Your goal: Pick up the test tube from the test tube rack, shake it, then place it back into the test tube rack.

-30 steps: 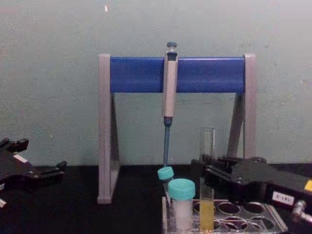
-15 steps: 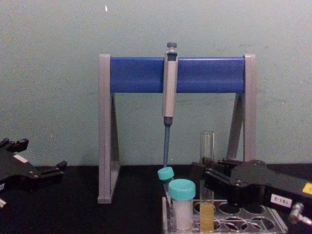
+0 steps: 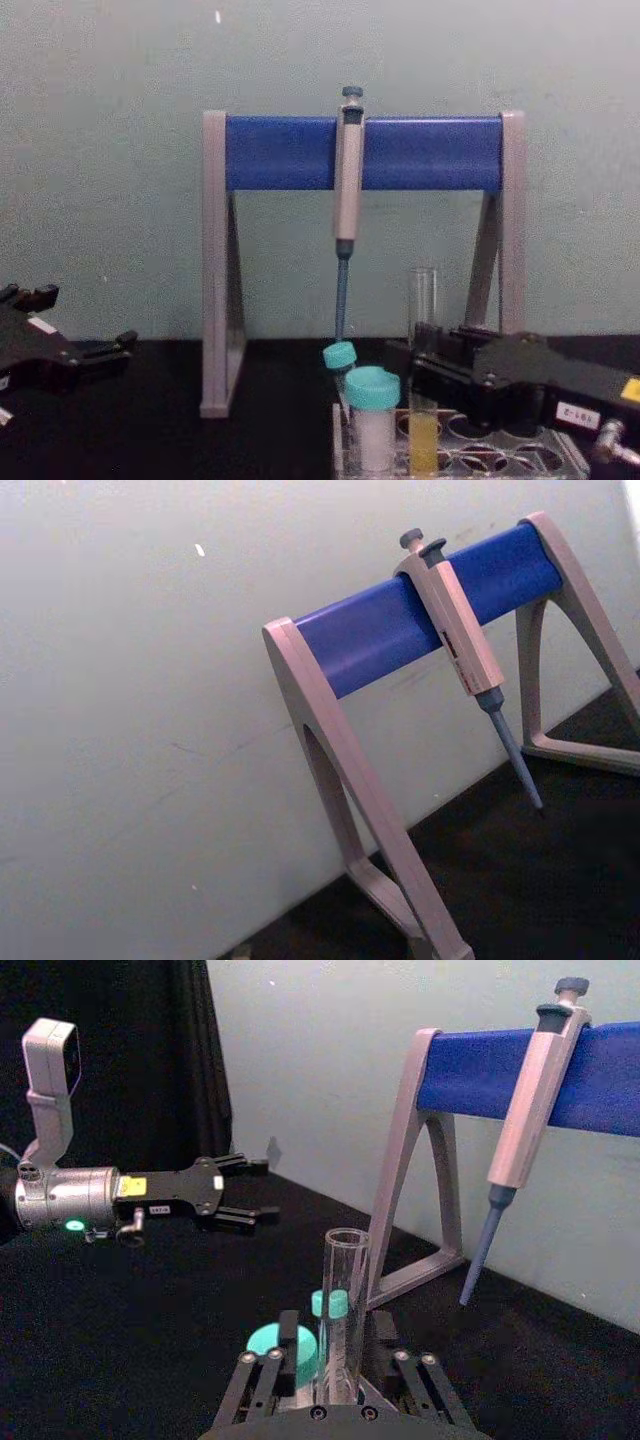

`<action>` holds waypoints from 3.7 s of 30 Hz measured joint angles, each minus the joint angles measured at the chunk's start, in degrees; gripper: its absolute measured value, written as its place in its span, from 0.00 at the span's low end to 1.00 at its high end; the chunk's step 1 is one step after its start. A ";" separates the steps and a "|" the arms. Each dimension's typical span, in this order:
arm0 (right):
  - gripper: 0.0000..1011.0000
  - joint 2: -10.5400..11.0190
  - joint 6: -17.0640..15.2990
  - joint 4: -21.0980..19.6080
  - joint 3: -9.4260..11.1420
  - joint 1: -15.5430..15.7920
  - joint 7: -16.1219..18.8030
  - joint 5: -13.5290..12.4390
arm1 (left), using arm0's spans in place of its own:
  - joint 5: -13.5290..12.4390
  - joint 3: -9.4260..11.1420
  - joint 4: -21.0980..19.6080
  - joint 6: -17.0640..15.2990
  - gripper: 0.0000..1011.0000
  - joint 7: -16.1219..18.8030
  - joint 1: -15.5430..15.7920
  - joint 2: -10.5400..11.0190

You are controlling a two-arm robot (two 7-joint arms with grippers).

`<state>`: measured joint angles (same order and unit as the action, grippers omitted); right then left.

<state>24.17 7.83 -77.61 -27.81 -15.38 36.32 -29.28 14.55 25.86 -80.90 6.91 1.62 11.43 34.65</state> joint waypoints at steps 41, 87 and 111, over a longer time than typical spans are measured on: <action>0.99 1.69 3.49 -8.33 3.82 2.42 -2.03 -0.84 | 0.00 0.00 0.00 0.00 0.99 0.00 0.00 0.00; 0.99 -6.88 -3.90 2.04 14.15 8.91 -28.92 16.50 | 0.00 0.00 0.00 0.00 0.99 0.00 0.00 0.00; 0.99 -6.74 -3.70 1.69 14.16 9.04 -28.98 16.42 | 0.00 0.00 0.00 0.00 0.99 0.00 0.00 0.00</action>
<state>17.43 4.12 -75.92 -13.65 -6.34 7.34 -12.87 14.55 25.86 -80.90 6.91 1.62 11.43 34.64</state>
